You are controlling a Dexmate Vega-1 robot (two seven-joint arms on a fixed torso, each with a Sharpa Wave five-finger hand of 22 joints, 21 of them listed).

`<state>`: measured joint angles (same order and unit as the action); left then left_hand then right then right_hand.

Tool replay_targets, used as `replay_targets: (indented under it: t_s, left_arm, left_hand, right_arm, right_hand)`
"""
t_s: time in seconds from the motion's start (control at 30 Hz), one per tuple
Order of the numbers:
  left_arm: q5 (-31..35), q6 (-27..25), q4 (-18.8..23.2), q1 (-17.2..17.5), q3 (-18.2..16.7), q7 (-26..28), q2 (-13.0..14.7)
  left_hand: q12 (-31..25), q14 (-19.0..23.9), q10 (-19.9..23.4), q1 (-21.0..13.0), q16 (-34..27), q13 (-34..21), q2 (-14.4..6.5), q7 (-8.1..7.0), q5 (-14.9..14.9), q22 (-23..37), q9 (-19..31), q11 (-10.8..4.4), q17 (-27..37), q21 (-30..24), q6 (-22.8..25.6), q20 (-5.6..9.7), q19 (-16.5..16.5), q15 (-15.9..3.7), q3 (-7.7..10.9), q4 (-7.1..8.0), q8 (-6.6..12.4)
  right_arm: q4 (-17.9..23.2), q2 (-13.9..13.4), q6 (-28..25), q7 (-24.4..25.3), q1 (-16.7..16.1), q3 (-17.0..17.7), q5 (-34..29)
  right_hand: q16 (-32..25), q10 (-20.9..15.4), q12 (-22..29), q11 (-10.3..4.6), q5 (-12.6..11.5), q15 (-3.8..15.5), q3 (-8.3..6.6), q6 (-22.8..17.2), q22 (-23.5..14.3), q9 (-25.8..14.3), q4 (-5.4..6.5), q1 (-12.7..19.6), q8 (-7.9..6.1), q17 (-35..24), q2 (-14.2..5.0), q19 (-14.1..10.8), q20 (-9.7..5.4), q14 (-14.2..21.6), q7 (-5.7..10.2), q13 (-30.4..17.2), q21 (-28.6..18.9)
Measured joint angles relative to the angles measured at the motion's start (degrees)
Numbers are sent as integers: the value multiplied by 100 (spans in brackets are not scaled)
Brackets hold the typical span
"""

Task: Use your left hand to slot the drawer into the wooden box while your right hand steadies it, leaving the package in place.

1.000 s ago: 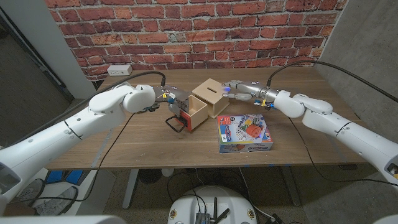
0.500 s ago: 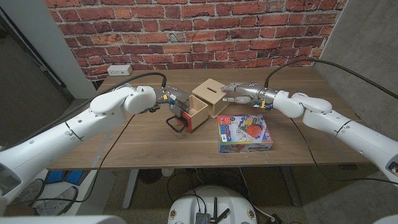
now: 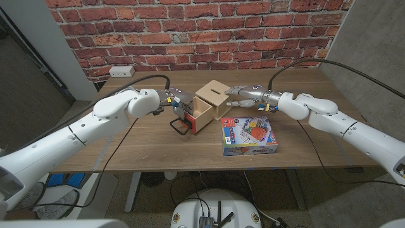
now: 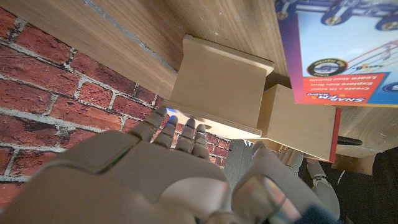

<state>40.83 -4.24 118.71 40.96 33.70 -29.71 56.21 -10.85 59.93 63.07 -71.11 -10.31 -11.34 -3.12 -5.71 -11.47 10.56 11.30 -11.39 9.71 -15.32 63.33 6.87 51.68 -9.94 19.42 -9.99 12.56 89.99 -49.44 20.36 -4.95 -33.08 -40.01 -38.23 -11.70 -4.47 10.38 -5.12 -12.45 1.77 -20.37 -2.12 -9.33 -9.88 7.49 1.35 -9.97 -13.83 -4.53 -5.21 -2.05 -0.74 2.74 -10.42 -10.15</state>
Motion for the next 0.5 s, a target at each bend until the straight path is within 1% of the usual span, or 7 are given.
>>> replay_targets:
  t_s: [0.03,0.23,0.3,0.43,0.5]
  left_arm:
    - [7,-12,0,4,4,6,-9]
    - [31,-32,-1,10,36,29,-52]
    - [34,-32,-16,9,49,35,-69]
    - [48,-25,-60,-23,82,45,-111]
    - [50,-24,-74,-35,93,46,-123]
  left_hand:
    - [0,0,0,0,0,1,0,1,0,0,0,0,0,0,1,0,0,0,0,0,1]
    - [2,0,0,0,0,4,0,10,-1,0,0,0,1,0,9,0,0,0,-7,-7,3]
    - [-13,0,0,0,0,5,0,10,-1,0,1,0,2,0,10,0,0,0,-24,8,3]
    - [-19,0,0,0,0,4,0,10,-1,0,2,0,3,0,9,0,0,0,-39,9,3]
    - [-19,0,-1,0,0,4,0,10,-1,-1,2,0,3,0,9,0,0,0,-39,9,3]
  right_arm:
    - [0,0,11,0,4,-3,-18]
    - [-7,-3,38,-2,27,-20,-92]
    - [-14,-3,50,-6,40,-25,-113]
    - [-36,-3,80,-25,67,-37,-141]
    - [-42,-3,91,-34,74,-42,-146]
  right_hand:
    - [0,0,0,0,0,20,0,0,0,0,0,0,0,0,0,0,0,20,0,0,0]
    - [0,0,0,0,0,5,0,0,0,0,0,-7,0,0,7,0,0,51,0,0,-37]
    - [0,0,0,0,0,5,0,23,-1,0,0,-7,0,0,7,-2,-2,51,-23,0,-38]
    - [-44,0,0,0,0,13,1,22,-14,0,1,-7,0,15,7,-55,-12,88,-22,0,-62]
    - [-44,0,0,0,0,17,23,22,-15,0,20,-7,-21,27,7,-106,1,122,-22,0,-66]
